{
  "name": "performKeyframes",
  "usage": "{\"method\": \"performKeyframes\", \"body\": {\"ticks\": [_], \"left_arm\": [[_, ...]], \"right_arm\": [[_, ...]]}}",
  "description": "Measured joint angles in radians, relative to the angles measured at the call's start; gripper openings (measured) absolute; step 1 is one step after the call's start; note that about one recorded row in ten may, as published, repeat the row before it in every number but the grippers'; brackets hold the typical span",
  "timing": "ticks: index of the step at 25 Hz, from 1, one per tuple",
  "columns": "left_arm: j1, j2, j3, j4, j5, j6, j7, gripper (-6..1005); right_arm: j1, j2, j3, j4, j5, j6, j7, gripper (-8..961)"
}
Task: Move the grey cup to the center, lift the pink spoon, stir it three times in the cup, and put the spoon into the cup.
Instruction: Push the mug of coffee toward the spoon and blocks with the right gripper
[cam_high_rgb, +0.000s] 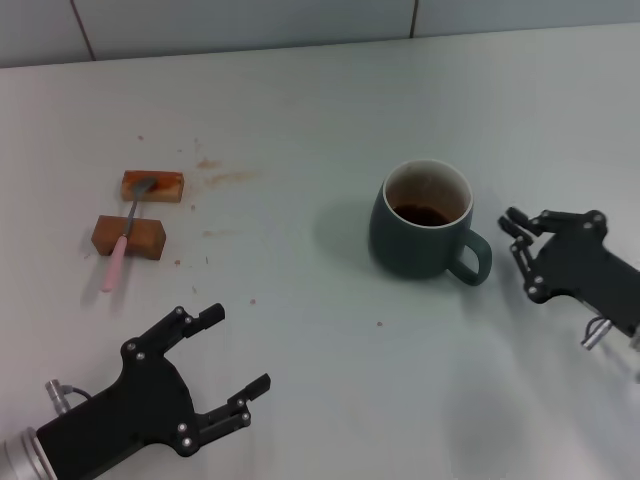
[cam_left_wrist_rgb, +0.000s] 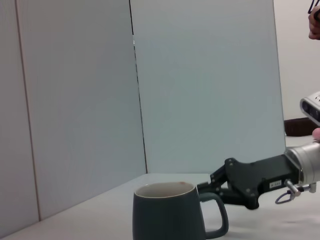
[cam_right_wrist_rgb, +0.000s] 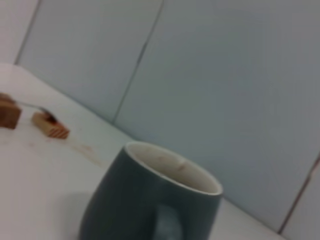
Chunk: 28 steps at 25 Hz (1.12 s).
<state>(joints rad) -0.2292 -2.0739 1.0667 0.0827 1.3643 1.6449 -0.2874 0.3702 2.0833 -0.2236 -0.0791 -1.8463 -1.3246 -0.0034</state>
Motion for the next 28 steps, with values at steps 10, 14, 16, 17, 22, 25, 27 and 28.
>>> {"method": "performKeyframes", "body": {"ticks": [10,14,16,17,22,25,27,28], "left_arm": [[-0.005,0.000,-0.013,-0.004,-0.002,0.002,-0.001,826],[-0.005,0.000,-0.018,-0.005,-0.002,0.003,-0.001,826],[-0.005,0.000,-0.023,-0.008,-0.002,0.003,-0.001,826],[-0.005,0.000,-0.025,-0.009,-0.002,0.003,-0.001,826],[-0.003,0.000,-0.025,-0.016,-0.002,0.004,0.004,826],[-0.003,0.000,-0.025,-0.017,-0.002,0.006,0.006,826],[-0.002,-0.001,-0.025,-0.018,-0.002,0.008,0.007,826],[-0.002,-0.001,-0.025,-0.018,-0.002,0.008,0.007,826]], "right_arm": [[0.065,0.000,-0.025,0.042,-0.011,0.066,-0.003,63],[0.091,-0.001,-0.025,0.068,-0.011,0.083,-0.003,61],[0.105,-0.002,-0.025,0.079,-0.011,0.089,0.005,61],[0.123,-0.002,-0.031,0.091,-0.012,0.101,0.020,61],[0.176,-0.002,-0.053,0.115,-0.013,0.142,0.053,62],[0.198,-0.001,-0.054,0.131,-0.014,0.160,0.054,61],[0.226,-0.001,-0.054,0.148,-0.014,0.184,0.055,61],[0.226,-0.001,-0.054,0.148,-0.014,0.184,0.055,61]]}}
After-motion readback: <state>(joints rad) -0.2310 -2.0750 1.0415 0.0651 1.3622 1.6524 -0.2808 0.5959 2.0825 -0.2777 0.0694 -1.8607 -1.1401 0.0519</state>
